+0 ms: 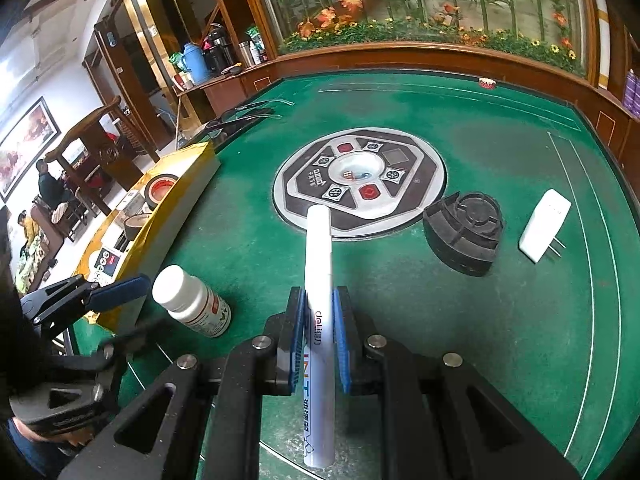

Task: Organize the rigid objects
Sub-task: 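Carry the bottle and marker over to the tray with both tools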

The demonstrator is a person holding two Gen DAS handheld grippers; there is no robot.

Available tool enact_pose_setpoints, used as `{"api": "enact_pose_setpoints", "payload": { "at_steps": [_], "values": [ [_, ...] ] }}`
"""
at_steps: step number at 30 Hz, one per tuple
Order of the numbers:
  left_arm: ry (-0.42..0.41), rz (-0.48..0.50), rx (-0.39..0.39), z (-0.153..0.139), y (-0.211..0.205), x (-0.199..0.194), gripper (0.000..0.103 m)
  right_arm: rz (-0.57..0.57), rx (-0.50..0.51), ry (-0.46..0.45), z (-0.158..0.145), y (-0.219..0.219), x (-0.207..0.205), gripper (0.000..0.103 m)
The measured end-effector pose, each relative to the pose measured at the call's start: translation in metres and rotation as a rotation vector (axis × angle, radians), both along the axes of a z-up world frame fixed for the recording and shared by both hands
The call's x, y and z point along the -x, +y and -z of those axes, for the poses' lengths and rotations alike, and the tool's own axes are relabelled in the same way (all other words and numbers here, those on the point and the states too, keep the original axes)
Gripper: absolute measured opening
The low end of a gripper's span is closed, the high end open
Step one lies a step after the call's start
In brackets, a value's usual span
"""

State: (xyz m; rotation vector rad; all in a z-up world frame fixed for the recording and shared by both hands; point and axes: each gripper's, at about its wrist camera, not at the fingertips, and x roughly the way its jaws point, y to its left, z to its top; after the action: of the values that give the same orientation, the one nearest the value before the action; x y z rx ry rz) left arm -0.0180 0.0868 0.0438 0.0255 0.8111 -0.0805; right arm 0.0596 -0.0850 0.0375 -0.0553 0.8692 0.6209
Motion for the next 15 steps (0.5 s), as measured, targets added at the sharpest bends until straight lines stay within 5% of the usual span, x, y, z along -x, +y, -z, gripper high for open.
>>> {"api": "enact_pose_setpoints", "payload": {
  "at_steps": [9, 12, 15],
  "values": [
    [0.082, 0.025, 0.020, 0.017, -0.008, -0.029, 0.070, 0.002, -0.023, -0.003, -0.003, -0.003, 0.001, 0.014],
    [0.120, 0.020, 0.047, 0.029, -0.012, -0.038, 0.038, 0.005, -0.028, 0.003, -0.004, -0.004, 0.000, 0.014],
    [0.105, 0.028, 0.060, 0.029, -0.013, -0.035, 0.037, 0.003, -0.032, 0.002, -0.004, -0.005, 0.000, 0.014]
  ]
}}
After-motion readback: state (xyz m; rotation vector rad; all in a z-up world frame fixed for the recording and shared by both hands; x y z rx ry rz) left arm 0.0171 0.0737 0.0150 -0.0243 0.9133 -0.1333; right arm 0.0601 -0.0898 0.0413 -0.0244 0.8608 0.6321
